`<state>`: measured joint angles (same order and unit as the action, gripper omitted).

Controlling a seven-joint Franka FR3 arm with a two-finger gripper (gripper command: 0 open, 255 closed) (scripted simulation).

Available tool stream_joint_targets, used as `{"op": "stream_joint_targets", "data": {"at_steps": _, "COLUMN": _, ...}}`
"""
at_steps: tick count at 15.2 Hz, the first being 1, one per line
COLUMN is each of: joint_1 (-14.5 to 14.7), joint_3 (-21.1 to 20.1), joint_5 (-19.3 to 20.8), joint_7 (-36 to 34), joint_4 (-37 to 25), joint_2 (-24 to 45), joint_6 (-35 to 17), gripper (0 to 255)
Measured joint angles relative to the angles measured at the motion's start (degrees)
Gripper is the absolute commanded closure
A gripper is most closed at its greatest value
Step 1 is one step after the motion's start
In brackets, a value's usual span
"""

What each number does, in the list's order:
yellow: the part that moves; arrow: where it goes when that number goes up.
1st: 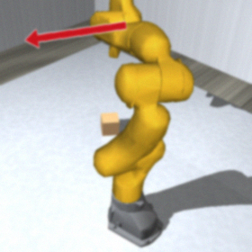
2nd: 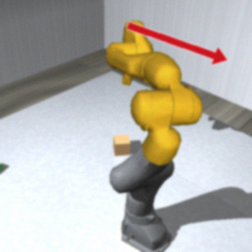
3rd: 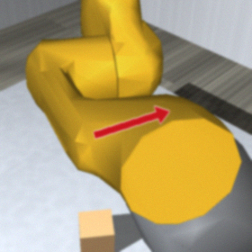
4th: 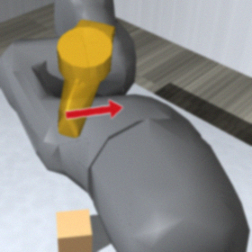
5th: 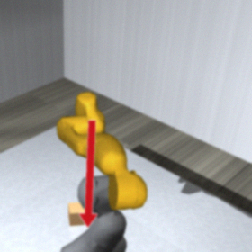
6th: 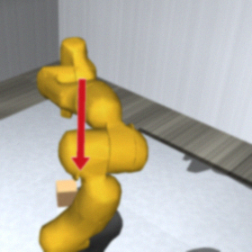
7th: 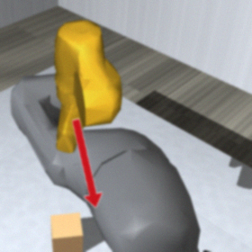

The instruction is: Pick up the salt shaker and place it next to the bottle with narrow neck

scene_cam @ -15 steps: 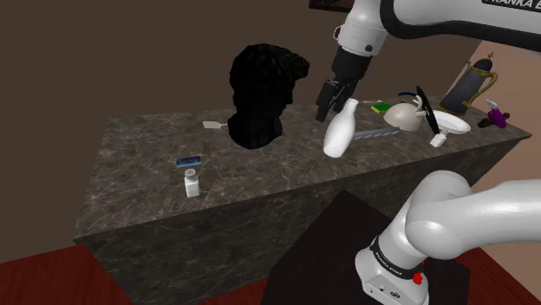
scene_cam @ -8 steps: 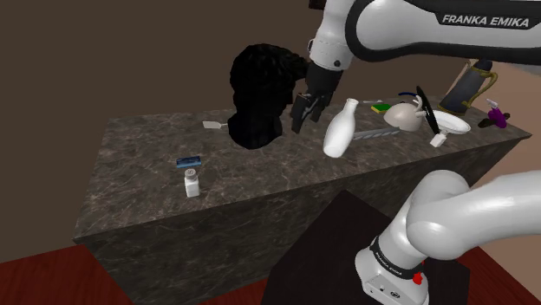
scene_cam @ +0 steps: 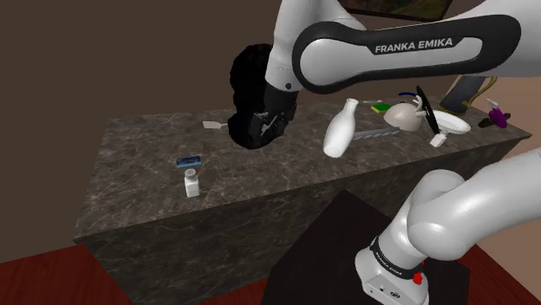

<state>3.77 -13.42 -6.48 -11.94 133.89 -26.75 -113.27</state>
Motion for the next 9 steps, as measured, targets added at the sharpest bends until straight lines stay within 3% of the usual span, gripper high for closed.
{"op": "stream_joint_targets", "data": {"at_steps": 9, "joint_1": 0.3, "joint_3": -7.6, "joint_5": 5.6, "joint_7": -10.0, "joint_4": -8.5, "joint_2": 18.3, "joint_6": -10.6, "gripper": 0}}
